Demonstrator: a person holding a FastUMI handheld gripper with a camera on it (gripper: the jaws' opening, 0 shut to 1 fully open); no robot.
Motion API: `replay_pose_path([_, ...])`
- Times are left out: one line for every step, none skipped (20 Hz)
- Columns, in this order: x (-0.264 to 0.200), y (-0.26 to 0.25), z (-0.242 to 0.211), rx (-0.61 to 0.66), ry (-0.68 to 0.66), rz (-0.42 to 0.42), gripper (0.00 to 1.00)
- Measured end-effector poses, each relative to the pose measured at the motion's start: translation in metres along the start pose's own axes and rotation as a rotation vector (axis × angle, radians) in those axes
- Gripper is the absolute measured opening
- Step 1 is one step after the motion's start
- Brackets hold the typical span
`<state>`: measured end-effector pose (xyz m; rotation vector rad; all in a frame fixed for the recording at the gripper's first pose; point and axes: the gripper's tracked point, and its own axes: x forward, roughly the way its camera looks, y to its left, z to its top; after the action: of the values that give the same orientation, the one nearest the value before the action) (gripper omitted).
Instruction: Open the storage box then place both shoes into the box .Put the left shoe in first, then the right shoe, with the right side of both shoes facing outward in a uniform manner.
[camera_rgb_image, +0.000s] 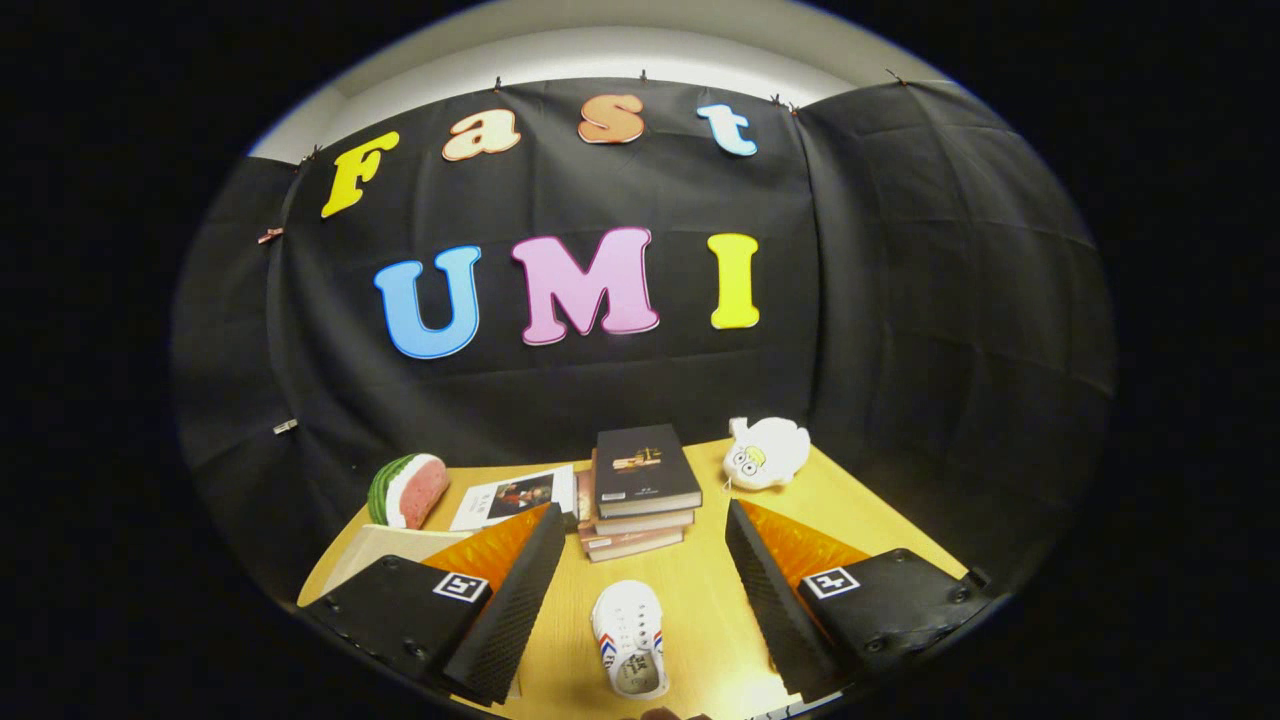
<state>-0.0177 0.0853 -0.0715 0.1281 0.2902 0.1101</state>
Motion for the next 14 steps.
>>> replay_pose_path([0.001, 0.008, -0.008, 0.023, 0.033, 0.028, 0.98])
replay_pose_path([0.001, 0.016, -0.016, 0.04, 0.063, 0.052, 0.99])
replay_pose_path([0.002, 0.021, -0.025, 0.05, 0.1, 0.068, 0.99])
replay_pose_path([0.003, 0.025, -0.036, 0.057, 0.139, 0.083, 0.98])
replay_pose_path([0.002, 0.032, -0.043, 0.072, 0.173, 0.109, 0.99])
replay_pose_path([-0.001, 0.041, -0.049, 0.094, 0.205, 0.141, 0.99])
replay_pose_path([-0.004, 0.051, -0.056, 0.122, 0.242, 0.176, 0.99])
replay_pose_path([-0.008, 0.058, -0.066, 0.156, 0.29, 0.21, 0.99])
replay_pose_path([-0.011, 0.066, -0.074, 0.199, 0.34, 0.242, 0.99])
replay_pose_path([-0.015, 0.072, -0.079, 0.247, 0.386, 0.266, 0.99])
replay_pose_path([-0.016, 0.076, -0.082, 0.3, 0.416, 0.289, 0.99])
replay_pose_path([-0.017, 0.084, -0.086, 0.348, 0.455, 0.324, 0.98])
replay_pose_path([-0.021, 0.096, -0.094, 0.393, 0.503, 0.368, 0.98])
replay_pose_path([-0.023, 0.105, -0.101, 0.432, 0.547, 0.406, 0.98])
